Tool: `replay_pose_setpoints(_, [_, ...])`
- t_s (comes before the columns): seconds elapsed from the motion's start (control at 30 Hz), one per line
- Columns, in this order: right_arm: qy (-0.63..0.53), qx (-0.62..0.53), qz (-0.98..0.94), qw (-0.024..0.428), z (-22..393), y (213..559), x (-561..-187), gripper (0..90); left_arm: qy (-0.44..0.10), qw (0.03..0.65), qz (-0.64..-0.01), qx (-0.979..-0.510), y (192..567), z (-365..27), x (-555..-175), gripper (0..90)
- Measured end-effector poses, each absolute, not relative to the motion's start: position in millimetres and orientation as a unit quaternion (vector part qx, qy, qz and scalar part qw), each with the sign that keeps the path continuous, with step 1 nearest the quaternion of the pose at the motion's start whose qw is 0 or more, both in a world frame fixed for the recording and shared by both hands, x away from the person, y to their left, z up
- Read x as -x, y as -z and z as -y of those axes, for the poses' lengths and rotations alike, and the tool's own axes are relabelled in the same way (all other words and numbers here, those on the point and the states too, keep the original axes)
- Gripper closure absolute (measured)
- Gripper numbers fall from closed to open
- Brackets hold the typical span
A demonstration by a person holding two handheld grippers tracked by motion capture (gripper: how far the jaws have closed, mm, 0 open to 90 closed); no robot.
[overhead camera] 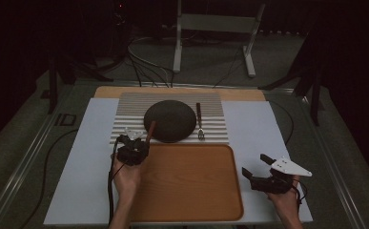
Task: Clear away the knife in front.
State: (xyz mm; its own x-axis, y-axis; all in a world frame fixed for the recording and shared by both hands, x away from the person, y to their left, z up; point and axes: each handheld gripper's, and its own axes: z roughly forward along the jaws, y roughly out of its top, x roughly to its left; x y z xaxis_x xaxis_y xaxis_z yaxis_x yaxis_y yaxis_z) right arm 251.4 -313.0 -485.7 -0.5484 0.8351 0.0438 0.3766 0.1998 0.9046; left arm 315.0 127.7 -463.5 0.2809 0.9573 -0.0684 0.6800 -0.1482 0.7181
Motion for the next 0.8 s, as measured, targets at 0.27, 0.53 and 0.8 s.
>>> replay_pose_setpoints(0.27, [-0.481, -0.410, -0.737, 0.238, 313, 486, -251, 8.3, -0.212, 0.331, -0.570, -0.721, 470, -131, -300, 78.0])
replay_pose_setpoints(0.53, [-0.481, -0.410, -0.738, 0.238, 312, 486, -251, 8.3, -0.213, 0.331, -0.574, -0.718, 474, -132, -291, 78.0])
replay_pose_setpoints(0.8, [-0.480, -0.409, -0.739, 0.237, 311, 486, -251, 8.3, -0.211, 0.323, -0.580, -0.718, 483, -134, -278, 78.0])
